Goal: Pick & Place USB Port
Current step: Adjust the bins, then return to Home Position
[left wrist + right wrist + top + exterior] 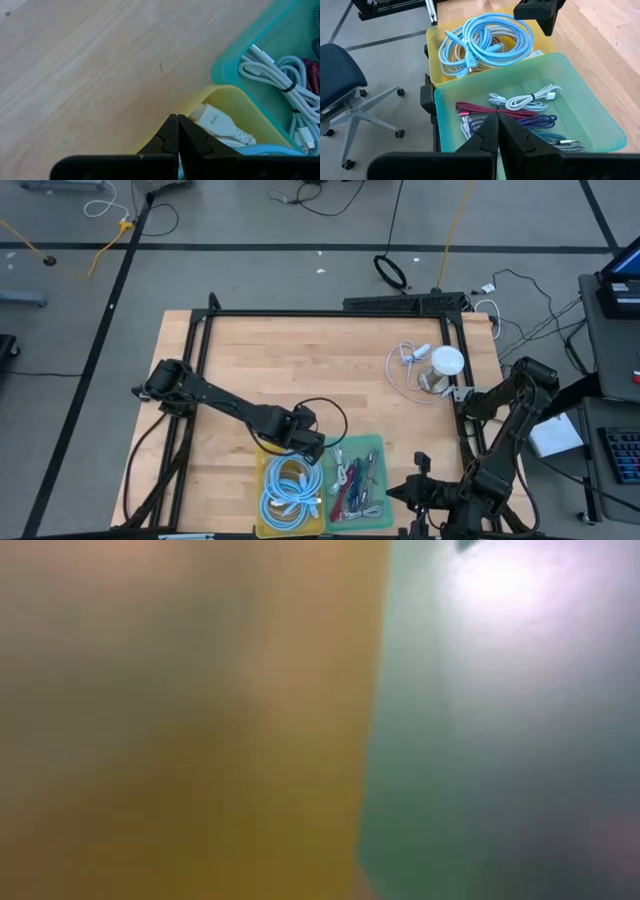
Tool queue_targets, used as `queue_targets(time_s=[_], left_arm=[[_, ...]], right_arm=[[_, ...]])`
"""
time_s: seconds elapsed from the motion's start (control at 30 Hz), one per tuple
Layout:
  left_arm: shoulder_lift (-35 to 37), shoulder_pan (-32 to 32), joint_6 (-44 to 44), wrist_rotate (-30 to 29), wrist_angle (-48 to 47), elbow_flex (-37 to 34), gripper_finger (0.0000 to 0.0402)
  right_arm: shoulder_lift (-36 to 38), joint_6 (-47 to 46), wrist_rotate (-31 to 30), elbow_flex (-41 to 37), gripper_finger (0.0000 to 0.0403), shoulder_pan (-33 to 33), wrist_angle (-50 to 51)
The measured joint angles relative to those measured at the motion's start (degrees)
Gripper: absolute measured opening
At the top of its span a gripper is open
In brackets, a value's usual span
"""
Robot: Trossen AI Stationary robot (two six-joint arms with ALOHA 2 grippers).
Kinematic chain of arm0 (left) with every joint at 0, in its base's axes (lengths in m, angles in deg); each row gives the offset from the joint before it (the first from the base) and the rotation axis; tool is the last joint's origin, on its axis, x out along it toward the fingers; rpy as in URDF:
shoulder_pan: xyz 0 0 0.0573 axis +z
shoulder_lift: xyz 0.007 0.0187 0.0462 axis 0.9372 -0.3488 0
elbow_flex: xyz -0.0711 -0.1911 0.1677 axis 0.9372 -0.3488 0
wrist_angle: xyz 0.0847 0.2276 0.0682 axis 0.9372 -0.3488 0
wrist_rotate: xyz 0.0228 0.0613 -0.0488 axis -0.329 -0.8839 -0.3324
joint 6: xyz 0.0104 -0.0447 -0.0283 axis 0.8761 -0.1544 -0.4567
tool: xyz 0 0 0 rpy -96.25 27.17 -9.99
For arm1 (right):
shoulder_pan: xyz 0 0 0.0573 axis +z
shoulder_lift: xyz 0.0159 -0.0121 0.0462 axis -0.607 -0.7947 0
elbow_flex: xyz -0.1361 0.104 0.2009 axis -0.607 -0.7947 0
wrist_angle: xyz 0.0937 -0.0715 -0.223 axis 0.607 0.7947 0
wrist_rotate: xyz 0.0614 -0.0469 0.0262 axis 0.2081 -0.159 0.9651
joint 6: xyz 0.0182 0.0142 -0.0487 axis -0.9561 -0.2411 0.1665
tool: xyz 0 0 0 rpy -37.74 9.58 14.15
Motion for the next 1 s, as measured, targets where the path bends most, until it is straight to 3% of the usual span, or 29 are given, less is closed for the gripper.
queue_targets(time_s=[0.37, 0.57, 0.7, 0.8, 0.87, 1.0], left_arm=[[1.32, -1.05, -2.65, -4.64, -4.25, -0.22, 0.0000], [6.16, -1.06, -6.05, -11.35, -12.71, -0.24, 0.0000], [11.57, -1.07, -10.39, -19.42, -15.86, -0.28, 0.0000], [17.22, -1.55, -8.91, -28.15, -11.30, -0.29, 0.0000], [21.91, -2.49, -3.01, -34.08, -4.15, -1.79, 0.0000], [33.08, -4.38, 13.40, -35.96, 16.79, -11.48, 0.0000]], right_arm=[[0.00, -0.43, 0.00, 0.00, 0.0000, 0.00, 0.00], [0.00, -0.15, 0.02, 0.00, 0.0000, 0.00, 0.00], [0.23, 1.83, -0.04, 0.02, 0.0000, 0.00, 0.02], [1.43, 5.49, -0.20, 0.02, 0.0000, -0.70, -0.09], [2.72, 11.00, -0.18, 0.02, 0.0000, -1.33, -0.17], [5.91, 25.87, 0.24, 0.02, 0.0000, -3.71, 0.02]])
